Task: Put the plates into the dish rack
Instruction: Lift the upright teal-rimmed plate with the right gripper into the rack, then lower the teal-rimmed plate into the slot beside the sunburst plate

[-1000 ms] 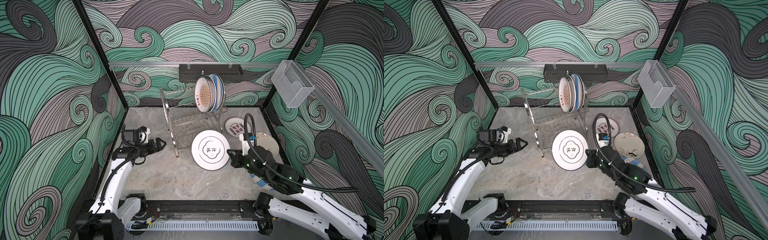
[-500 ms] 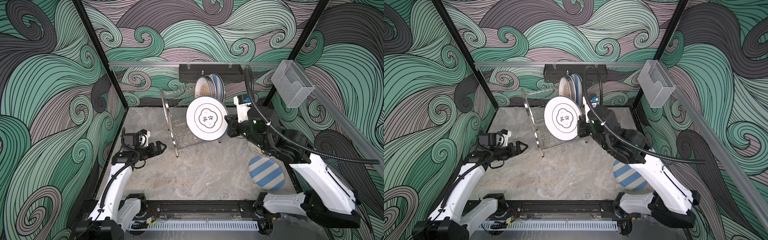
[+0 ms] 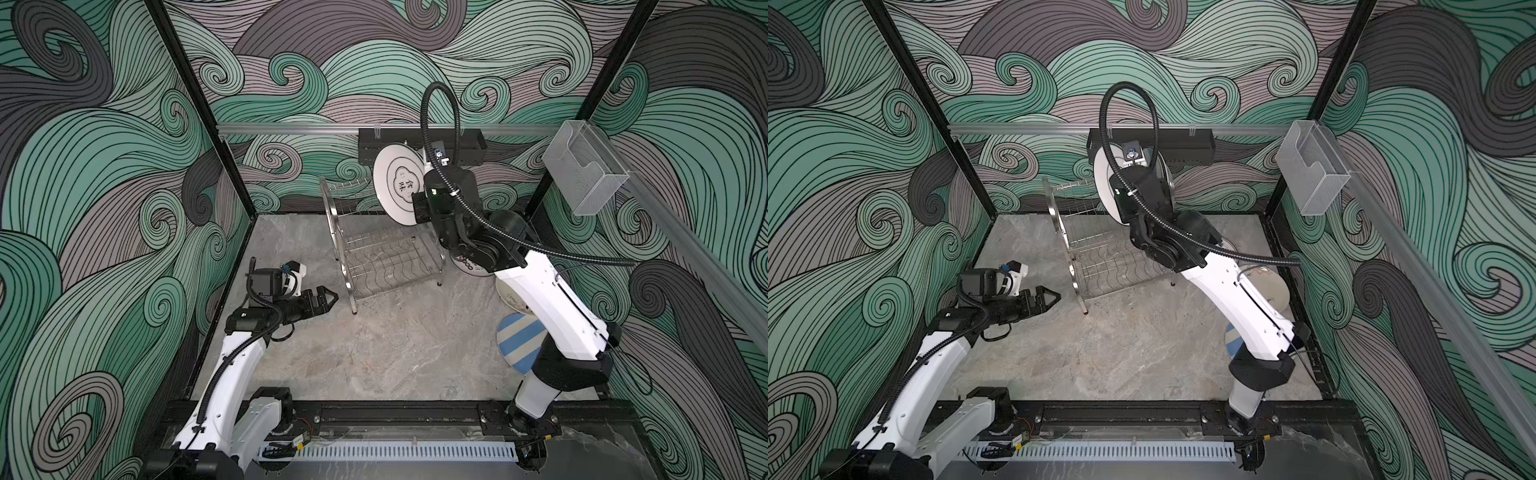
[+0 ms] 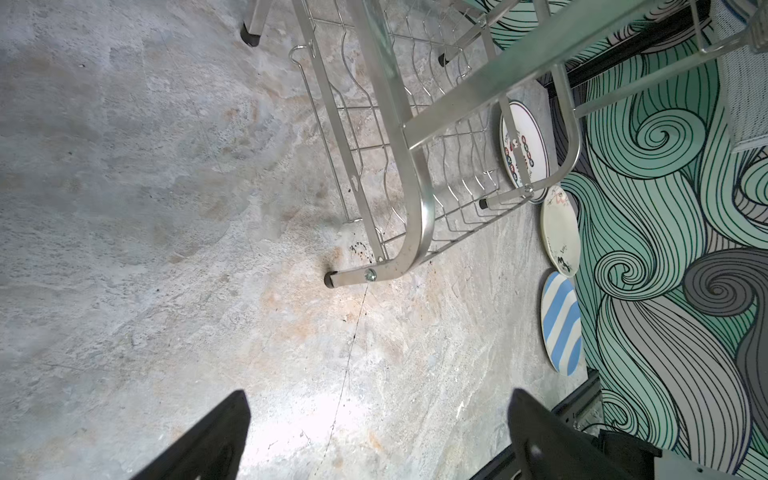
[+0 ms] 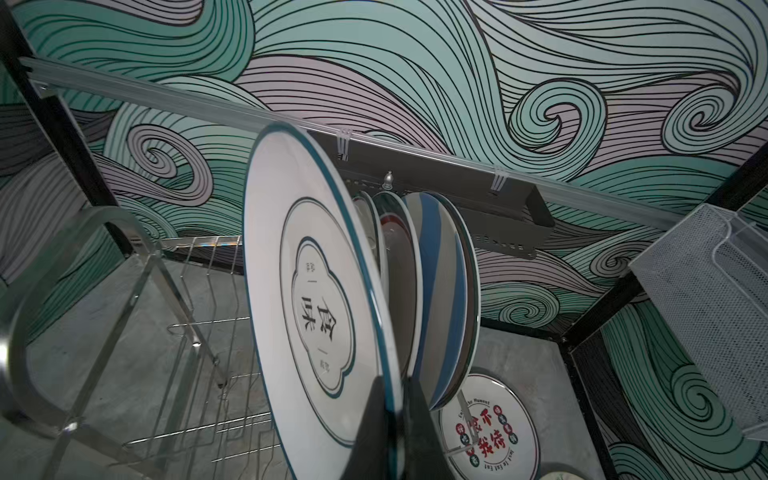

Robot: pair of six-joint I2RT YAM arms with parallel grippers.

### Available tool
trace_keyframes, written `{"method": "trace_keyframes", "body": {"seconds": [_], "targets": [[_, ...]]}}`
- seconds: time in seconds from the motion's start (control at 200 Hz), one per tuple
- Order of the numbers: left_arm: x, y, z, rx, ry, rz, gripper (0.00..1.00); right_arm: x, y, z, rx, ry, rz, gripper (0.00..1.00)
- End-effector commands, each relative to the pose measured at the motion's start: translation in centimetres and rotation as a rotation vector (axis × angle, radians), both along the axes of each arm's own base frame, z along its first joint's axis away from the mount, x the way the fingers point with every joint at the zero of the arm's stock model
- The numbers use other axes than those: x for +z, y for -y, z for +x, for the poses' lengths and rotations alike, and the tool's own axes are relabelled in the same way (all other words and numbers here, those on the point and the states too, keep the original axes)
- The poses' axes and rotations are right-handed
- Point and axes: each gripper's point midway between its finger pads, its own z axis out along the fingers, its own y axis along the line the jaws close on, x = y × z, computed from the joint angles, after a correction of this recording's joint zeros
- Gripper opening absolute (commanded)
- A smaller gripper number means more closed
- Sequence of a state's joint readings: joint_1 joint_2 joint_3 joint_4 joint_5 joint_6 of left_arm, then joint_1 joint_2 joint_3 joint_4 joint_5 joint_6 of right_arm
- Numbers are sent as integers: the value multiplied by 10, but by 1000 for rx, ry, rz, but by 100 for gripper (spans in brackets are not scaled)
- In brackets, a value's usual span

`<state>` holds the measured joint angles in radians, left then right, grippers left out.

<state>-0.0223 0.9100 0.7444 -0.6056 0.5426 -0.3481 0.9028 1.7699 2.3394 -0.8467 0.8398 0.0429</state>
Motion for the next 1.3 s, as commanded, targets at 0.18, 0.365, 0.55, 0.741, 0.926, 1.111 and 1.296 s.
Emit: {"method": "trace_keyframes", "body": {"seconds": [0.18,0.365,0.55,0.741,0.926,1.111,1.296], "targets": [[0,0,1,-4,15,12,99,32,13,19,-192,153,6,0],[-2,-3,0,4,10,39,99,24,9,25,-220,194,2,0],[-1,-1,1,-4,14,33,99,13,11,27,-247,201,23,0],[-2,1,1,-11,11,37,99,5,-1,36,-249,206,48,0],[-4,1,1,-13,7,43,99,1,-7,42,-257,201,59,0],[-4,2,0,-18,4,51,99,-6,-11,46,-257,195,73,0],[-4,2,-1,-18,5,56,99,-11,-15,49,-261,189,74,0]]}}
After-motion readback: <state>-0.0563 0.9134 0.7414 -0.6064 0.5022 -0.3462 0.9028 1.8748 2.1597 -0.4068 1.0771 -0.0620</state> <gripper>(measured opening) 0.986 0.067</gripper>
